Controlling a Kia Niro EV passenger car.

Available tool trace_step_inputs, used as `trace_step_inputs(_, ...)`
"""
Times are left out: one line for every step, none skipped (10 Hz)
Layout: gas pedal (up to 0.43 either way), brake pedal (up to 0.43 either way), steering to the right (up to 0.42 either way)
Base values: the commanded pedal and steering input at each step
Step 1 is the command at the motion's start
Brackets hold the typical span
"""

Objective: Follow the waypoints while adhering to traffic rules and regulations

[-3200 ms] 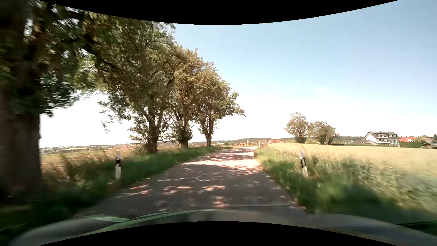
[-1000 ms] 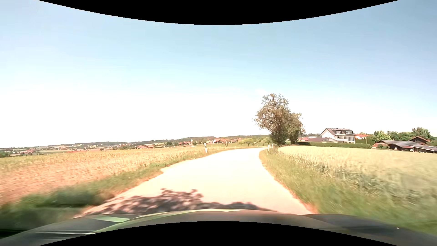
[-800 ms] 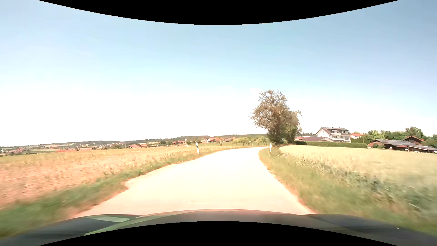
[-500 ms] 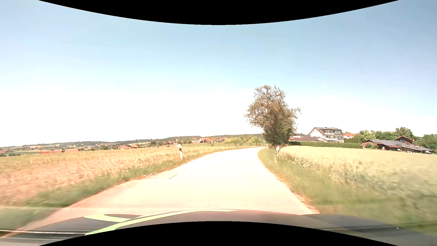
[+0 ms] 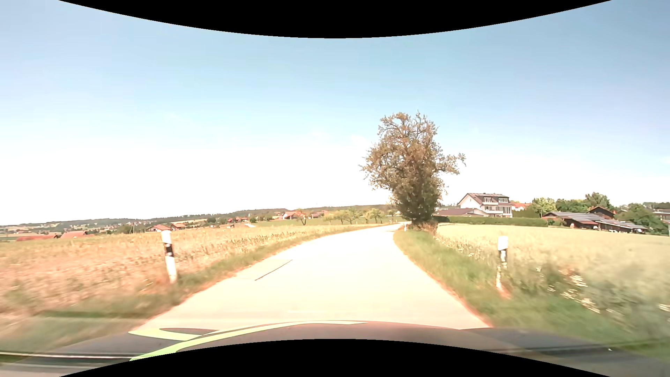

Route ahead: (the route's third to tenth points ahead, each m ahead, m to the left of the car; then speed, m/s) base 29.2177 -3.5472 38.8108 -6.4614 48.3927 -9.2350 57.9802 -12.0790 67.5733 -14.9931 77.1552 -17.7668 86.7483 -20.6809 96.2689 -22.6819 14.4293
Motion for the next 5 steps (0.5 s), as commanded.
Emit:
trace_step_inputs(0.098, 0.000, 0.042)
trace_step_inputs(0.098, 0.000, 0.043)
trace_step_inputs(0.098, 0.000, 0.044)
trace_step_inputs(0.098, 0.000, 0.045)
trace_step_inputs(0.098, 0.000, 0.046)
